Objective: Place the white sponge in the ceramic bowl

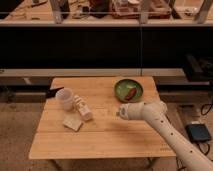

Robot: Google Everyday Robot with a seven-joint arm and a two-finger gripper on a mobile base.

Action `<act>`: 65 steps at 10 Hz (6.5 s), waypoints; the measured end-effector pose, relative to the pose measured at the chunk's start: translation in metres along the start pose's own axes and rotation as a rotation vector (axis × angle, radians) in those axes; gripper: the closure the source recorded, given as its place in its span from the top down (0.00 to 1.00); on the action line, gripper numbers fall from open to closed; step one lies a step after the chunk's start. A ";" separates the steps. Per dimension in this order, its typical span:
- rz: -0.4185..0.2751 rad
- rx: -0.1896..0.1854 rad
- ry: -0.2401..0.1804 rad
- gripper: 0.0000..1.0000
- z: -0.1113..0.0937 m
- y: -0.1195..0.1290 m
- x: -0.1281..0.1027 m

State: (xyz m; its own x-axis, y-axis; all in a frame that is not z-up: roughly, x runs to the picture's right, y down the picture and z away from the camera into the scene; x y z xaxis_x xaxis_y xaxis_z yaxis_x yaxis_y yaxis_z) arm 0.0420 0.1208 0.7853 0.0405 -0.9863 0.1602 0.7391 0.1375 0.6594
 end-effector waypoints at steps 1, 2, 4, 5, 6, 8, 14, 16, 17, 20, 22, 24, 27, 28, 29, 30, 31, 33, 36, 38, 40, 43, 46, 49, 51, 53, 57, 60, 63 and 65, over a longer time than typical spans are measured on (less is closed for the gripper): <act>0.000 0.000 0.000 0.05 0.000 0.000 0.000; 0.000 0.000 0.000 0.05 0.000 0.000 0.000; 0.000 0.000 0.000 0.05 0.000 0.000 0.000; 0.001 0.000 0.000 0.05 0.000 0.000 0.000; 0.001 0.001 0.000 0.05 0.000 0.000 0.000; 0.002 0.000 0.000 0.05 0.000 0.001 -0.001; 0.002 0.000 -0.001 0.05 0.000 0.001 -0.001; 0.002 0.000 0.000 0.05 0.000 0.001 -0.001; 0.002 0.000 0.000 0.05 0.000 0.001 -0.001; 0.001 0.001 0.000 0.05 0.000 0.000 0.000; 0.001 0.000 0.000 0.05 0.000 0.000 0.000; -0.025 -0.005 0.015 0.01 0.001 -0.001 0.002; -0.211 0.015 0.107 0.07 0.014 -0.023 0.001; -0.240 0.020 0.118 0.07 0.017 -0.028 0.000; -0.246 0.020 0.121 0.07 0.017 -0.028 0.000; -0.246 0.019 0.121 0.07 0.016 -0.028 -0.001; -0.250 0.013 0.121 0.07 0.015 -0.027 0.000; -0.308 0.000 0.090 0.00 0.025 -0.036 -0.011; -0.420 0.048 -0.001 0.21 0.061 -0.078 -0.055; -0.458 0.059 -0.016 0.40 0.074 -0.092 -0.063; -0.476 0.067 0.002 0.60 0.084 -0.098 -0.064; -0.506 0.062 0.068 0.80 0.095 -0.098 -0.065; -0.561 0.033 0.088 0.80 0.101 -0.099 -0.074; -0.576 0.027 0.036 0.80 0.120 -0.105 -0.089; -0.575 0.040 0.013 0.80 0.132 -0.111 -0.091; -0.563 0.069 -0.012 0.80 0.143 -0.121 -0.092; -0.574 0.063 -0.035 0.80 0.162 -0.117 -0.080; -0.578 0.056 -0.032 0.80 0.178 -0.112 -0.067; -0.575 0.046 -0.038 0.80 0.192 -0.103 -0.062; -0.575 0.041 -0.048 0.80 0.200 -0.099 -0.061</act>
State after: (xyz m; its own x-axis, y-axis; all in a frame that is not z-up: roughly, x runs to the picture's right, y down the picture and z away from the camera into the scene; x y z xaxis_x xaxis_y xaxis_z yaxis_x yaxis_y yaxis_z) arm -0.1681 0.1859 0.8567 -0.3910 -0.8983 -0.2003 0.6062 -0.4151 0.6783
